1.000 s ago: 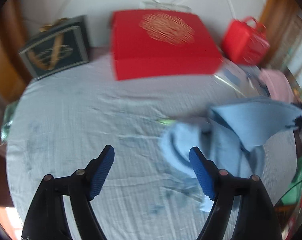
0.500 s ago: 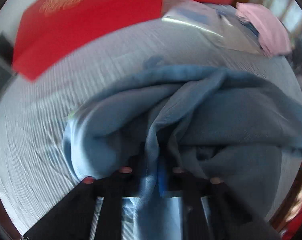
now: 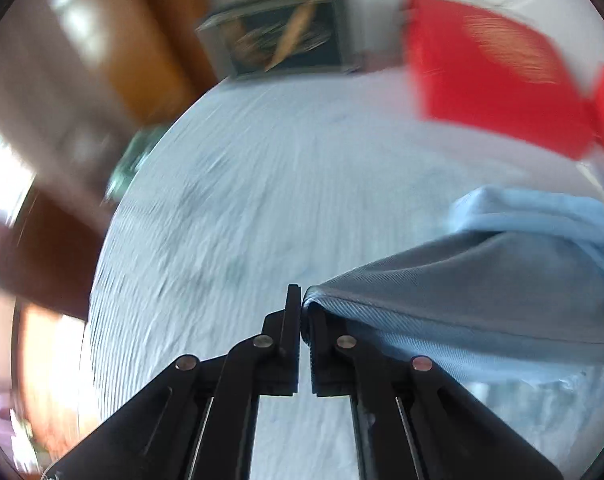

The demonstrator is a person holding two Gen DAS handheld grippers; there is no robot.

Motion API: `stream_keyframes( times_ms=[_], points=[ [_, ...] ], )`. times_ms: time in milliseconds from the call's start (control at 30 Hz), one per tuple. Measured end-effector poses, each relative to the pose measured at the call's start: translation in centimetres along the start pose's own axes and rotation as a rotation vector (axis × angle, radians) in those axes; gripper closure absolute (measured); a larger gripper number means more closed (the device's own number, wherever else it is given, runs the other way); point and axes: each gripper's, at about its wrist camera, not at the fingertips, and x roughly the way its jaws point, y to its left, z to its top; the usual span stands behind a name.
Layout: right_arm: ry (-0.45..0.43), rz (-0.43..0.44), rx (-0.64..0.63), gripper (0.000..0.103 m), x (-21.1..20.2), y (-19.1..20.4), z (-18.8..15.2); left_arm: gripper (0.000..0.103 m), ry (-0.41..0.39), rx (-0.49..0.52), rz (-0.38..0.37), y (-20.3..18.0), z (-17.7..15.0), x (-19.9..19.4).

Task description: Fold clothes

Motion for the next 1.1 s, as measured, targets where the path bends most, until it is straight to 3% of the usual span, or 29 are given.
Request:
stream_keyframes(
  times_ms=[100, 233, 300, 367, 433, 500, 600, 633, 700, 800, 1100],
  points=[
    [0.078, 0.097, -0.077, 0.013, 0.8, 2.0, 0.3, 0.099, 0.064, -0.107, 0.098, 4.4, -2.5, 2.7],
    [0.184, 0.035, -0.113, 0.013, 2.3, 1.3, -1.6, 0.096, 0.148, -0.187, 0.176, 8.2, -5.2, 5.5],
    [0.219, -0.013, -0.039, 0.012, 2.4, -1.8, -2.9, 0.096, 0.175, -0.205, 0.12, 8.5, -5.8, 5.8],
    [0.233, -0.058, 0.03, 0.012, 2.5, -4.5, -3.8, 0.095, 0.202, -0.174, -0.019, 7.9, -6.4, 4.4],
    [0.233, -0.096, 0.055, 0.013, 2.4, -6.0, -4.3, 0.094, 0.168, -0.115, -0.128, 6.6, -6.9, 1.5],
    [0.201, -0.034, 0.114, 0.012, 2.1, -6.6, -4.6, 0.086, 0.122, -0.067, -0.201, 5.4, -7.0, -1.5],
    [0.167, 0.051, 0.142, 0.012, 2.3, -6.1, -4.3, 0.059, 0.038, 0.012, -0.287, 2.6, -6.8, -5.6],
    [0.161, 0.044, 0.122, 0.012, 2.4, -5.5, -4.2, 0.052, 0.009, 0.046, -0.318, 1.5, -6.7, -6.7],
    [0.145, 0.051, 0.089, 0.013, 2.6, -4.1, -3.7, 0.045, 0.002, 0.13, -0.36, -2.1, -7.7, -7.3],
    [0.12, 0.092, 0.082, 0.013, 2.5, -3.1, -3.7, 0.043, -0.008, 0.256, -0.422, -7.5, -9.1, -8.2],
    [0.104, 0.077, 0.122, 0.013, 1.4, -4.2, -3.9, 0.043, -0.038, 0.639, -0.602, -23.7, -13.5, -10.8]
  ],
)
